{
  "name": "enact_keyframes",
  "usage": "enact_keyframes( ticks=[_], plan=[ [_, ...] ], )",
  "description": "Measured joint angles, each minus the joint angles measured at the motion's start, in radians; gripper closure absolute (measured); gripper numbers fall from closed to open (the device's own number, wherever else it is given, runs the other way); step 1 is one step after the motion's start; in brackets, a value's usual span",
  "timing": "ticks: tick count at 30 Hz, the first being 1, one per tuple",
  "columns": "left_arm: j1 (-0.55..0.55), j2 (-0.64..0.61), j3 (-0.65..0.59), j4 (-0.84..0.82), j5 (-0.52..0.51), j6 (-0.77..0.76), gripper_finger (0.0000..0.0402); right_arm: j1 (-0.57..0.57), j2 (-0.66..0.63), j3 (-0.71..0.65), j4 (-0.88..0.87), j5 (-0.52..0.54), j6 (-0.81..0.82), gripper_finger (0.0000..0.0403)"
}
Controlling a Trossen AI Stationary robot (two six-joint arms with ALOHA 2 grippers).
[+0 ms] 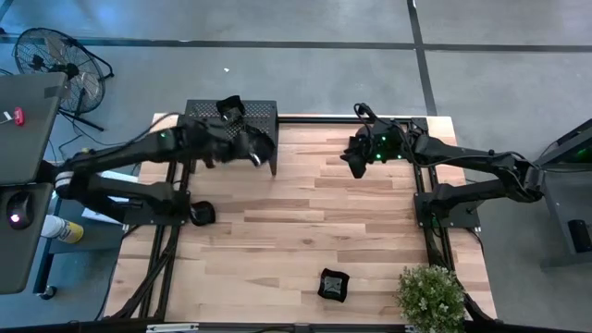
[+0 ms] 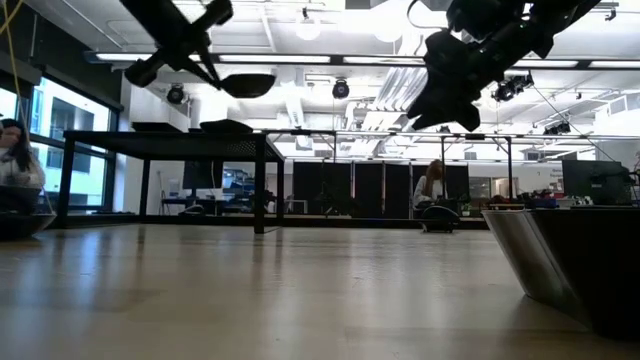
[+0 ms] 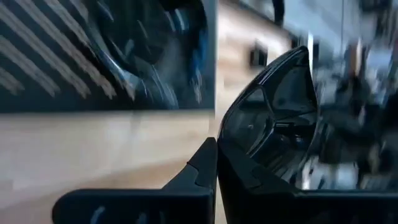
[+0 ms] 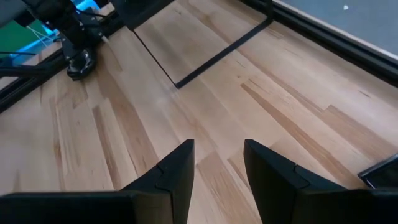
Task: Pick & Place Mini shaped plates
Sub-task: Stack the black leaf shaped plate on the other black leaf shaped plate on the shelf
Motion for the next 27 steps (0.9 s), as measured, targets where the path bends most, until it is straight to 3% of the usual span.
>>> enact_keyframes(
  ticks=[6, 13, 27],
  plan=[
    [0.167, -0.008, 0.000, -0.009, 0.024, -0.027, 0.0401, 0.000, 0.000, 0.000, 0.018, 0.003, 0.001, 0.0268],
    [0.284, -0.007, 0.000, -0.069, 0.057, -0.085, 0.0397, 0.000, 0.000, 0.000, 0.017, 0.005, 0.003, 0.0268],
    [0.302, -0.007, 0.000, -0.083, 0.078, -0.123, 0.0332, 0.000, 0.000, 0.000, 0.016, 0.006, -0.023, 0.0268]
  ],
)
